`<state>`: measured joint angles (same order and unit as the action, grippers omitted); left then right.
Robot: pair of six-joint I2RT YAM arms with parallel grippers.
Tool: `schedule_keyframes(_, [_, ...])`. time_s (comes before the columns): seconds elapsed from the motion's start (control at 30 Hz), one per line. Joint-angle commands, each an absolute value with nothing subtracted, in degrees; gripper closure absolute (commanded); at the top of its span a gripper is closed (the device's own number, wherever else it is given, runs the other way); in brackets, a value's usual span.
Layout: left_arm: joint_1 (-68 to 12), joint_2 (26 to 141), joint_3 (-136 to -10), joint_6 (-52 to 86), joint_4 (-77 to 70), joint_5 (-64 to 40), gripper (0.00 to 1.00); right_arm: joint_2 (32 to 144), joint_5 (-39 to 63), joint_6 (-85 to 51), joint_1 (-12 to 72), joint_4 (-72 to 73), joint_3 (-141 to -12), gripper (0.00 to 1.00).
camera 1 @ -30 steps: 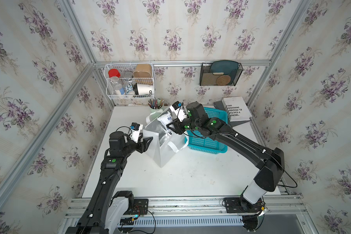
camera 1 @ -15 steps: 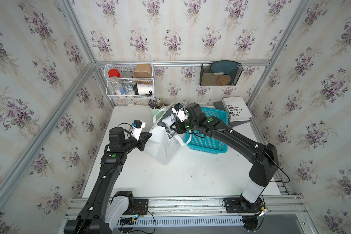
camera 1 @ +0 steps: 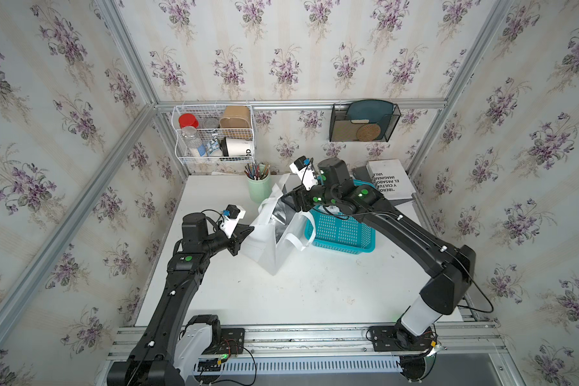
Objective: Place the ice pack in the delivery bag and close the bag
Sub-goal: Place the ice pack in the delivery bag, then pick up the ice pack from the bin.
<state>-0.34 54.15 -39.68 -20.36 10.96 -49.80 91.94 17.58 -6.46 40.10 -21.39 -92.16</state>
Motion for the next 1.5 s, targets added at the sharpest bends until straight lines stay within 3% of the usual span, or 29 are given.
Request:
schedule_keyframes(0.0, [-0.29, 54.12, -39.82, -22.63, 12.42, -51.46, 1.00, 83.77, 11.06, -13.66, 35.80, -9.87, -80.49, 0.30])
schedule_keyframes(0.03, [-0.29, 54.06, -39.81, -22.43, 12.63, -51.48, 1.00, 80.56, 7.79, -16.78, 33.37, -5.51, -73.73, 0.25])
schedule_keyframes(0.13, [-0.27, 53.69, -39.73, -21.33, 12.35, -52.39, 1.00, 78.86, 14.28, -26.91, 21.95, -0.18, -61.48, 0.29])
schedule_keyframes(0.23, [-0.18, 53.28, -39.58, -19.50, 11.77, -53.93, 1.00, 87.53, 21.99, -33.53, 16.16, -7.67, -63.02, 0.37])
schedule_keyframes(0.3, [-0.09, 52.92, -39.11, -18.58, 11.28, -54.37, 1.00, 92.53, 21.01, -35.84, 16.08, -11.74, -65.99, 0.33])
schedule_keyframes(0.37, [-0.10, 52.66, -38.48, -18.09, 10.94, -54.44, 1.00, 95.87, 17.66, -40.01, 16.13, -11.10, -67.23, 0.20])
schedule_keyframes(0.43, [-0.14, 52.60, -38.15, -17.42, 10.46, -54.76, 1.00, 100.71, 13.52, -52.30, 15.78, -12.17, -69.61, 0.13])
schedule_keyframes(0.6, [-0.14, 53.13, -37.93, -16.32, 9.28, -56.13, 1.00, 111.83, 15.07, -72.34, 15.99, -15.24, -78.65, 0.11])
schedule_keyframes(0.83, [-0.11, 52.68, -37.52, -15.66, 8.74, -56.96, 1.00, 122.26, 11.68, -80.80, 16.38, -17.74, -86.93, 0.14])
schedule_keyframes(1.03, [-0.12, 52.31, -37.27, -15.54, 8.60, -57.27, 1.00, 126.95, 7.32, -83.31, 16.76, -23.00, -91.80, 0.23])
schedule_keyframes(1.23, [-0.14, 52.25, -37.25, -15.51, 8.49, -57.48, 1.00, 125.48, 7.00, -80.18, 16.41, -19.84, -89.48, 0.55])
schedule_keyframes(1.47, [-0.11, 52.25, -37.14, -16.02, 8.48, -57.01, 1.00, 110.96, 6.38, -65.81, 15.36, -15.49, -81.77, 0.62])
